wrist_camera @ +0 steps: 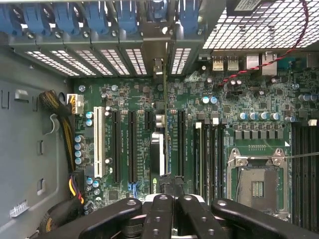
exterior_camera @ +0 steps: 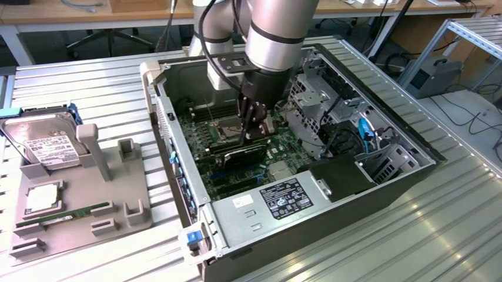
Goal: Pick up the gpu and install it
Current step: 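Insert the gpu into the slot, then press down on the gpu until it lock into place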
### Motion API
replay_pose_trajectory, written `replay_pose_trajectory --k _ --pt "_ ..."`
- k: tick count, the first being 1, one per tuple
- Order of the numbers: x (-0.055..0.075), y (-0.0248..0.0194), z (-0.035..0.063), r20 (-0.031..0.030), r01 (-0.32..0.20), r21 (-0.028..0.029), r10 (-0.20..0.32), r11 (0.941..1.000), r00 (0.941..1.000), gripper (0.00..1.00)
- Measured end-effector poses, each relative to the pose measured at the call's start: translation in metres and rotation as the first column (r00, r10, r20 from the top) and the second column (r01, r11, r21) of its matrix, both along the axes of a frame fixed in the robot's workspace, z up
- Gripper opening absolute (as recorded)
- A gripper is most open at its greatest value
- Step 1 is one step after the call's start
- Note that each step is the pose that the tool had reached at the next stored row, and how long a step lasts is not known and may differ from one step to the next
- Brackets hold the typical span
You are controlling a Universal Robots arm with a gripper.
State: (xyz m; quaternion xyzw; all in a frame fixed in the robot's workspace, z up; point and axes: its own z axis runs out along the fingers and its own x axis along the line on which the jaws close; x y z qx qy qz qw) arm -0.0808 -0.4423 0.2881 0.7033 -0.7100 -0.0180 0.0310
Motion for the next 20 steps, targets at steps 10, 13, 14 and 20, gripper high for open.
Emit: replay_pose_trajectory --k 10,13,14,20 --pt "-0.006 0.0000 -0.0016 0.0001 0.000 0.0001 0.000 1.0000 1.0000 0.11" --pt "-0.017 0.0000 -0.0032 0.0000 0.000 0.0000 0.000 1.0000 1.0000 0.11" --pt "-0.020 0.0000 -0.0037 0.0000 0.000 0.0000 0.000 1.0000 1.0000 0.11" --pt "-0.035 -0.0004 -0.0083 0.0000 0.000 -0.0003 0.000 1.0000 1.0000 0.11"
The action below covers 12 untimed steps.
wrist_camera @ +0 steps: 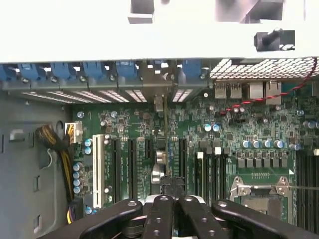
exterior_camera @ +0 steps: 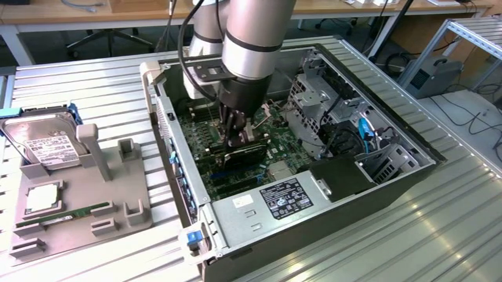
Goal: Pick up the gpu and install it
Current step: 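Press down on the gpu until it lock into place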
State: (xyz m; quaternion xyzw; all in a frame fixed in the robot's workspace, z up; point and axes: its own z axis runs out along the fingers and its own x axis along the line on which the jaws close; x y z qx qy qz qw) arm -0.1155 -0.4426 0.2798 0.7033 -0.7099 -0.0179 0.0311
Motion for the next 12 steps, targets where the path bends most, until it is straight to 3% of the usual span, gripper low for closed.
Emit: replay_pose_trajectory --k 12 --pt "-0.0039 0.0001 -0.0079 0.0005 0.000 0.0008 0.000 1.0000 1.0000 0.11"
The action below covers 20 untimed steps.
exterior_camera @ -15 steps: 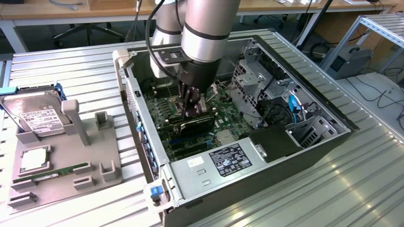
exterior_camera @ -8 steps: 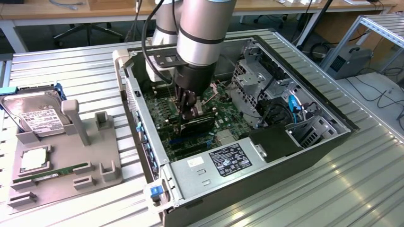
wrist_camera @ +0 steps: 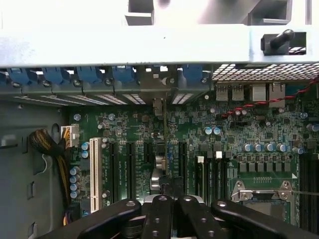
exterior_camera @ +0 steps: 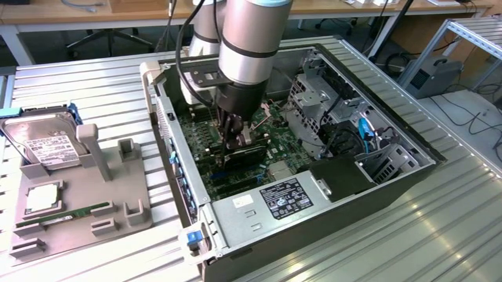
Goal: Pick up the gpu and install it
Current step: 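Press down on the gpu until it lock into place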
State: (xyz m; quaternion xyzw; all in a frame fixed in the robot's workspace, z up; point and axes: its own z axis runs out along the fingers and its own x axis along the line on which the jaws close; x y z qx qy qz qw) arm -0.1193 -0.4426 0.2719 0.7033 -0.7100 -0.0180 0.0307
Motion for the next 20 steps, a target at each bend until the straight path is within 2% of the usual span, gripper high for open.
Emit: replay_pose_trajectory --k 9,16,18,20 --pt "-0.0027 -0.0001 -0.0018 -0.0007 0.000 -0.0036 0.000 1.0000 1.0000 0.11" --pt "-0.0038 0.0000 -0.0024 -0.0006 0.000 -0.0041 0.000 1.0000 1.0000 0.11" --pt "-0.0038 0.0005 0.0001 0.0008 0.000 -0.0019 0.000 1.0000 1.0000 0.11" --pt "-0.0039 0.0010 0.0066 -0.0001 0.000 -0.0037 0.000 1.0000 1.0000 0.11"
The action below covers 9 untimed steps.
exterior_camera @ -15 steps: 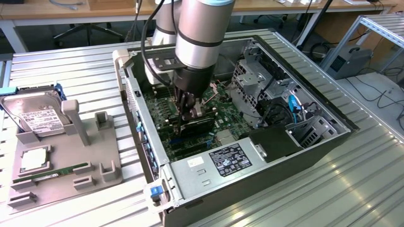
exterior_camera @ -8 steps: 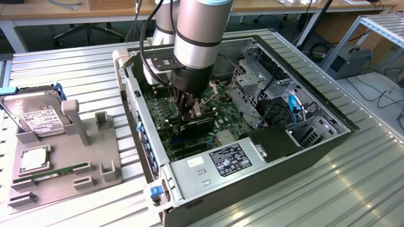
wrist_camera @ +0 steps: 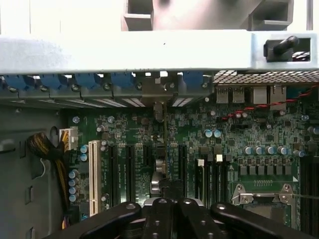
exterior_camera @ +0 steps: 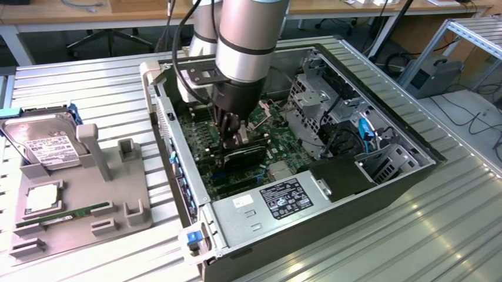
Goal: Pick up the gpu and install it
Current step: 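Press down on the gpu until it lock into place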
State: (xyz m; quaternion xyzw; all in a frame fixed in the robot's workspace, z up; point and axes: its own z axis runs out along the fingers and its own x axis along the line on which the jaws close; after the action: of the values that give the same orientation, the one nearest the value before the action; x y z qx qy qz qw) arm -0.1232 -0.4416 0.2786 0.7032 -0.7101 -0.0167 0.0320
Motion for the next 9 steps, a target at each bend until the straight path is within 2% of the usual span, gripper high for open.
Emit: replay_pose_trajectory --k 4,9 --pt "0.0004 0.0004 0.0072 -0.0002 0.000 -0.0003 0.000 1.0000 1.0000 0.11" --pt "0.0041 0.0005 0.0080 -0.0023 0.000 -0.0003 0.000 1.0000 1.0000 0.11"
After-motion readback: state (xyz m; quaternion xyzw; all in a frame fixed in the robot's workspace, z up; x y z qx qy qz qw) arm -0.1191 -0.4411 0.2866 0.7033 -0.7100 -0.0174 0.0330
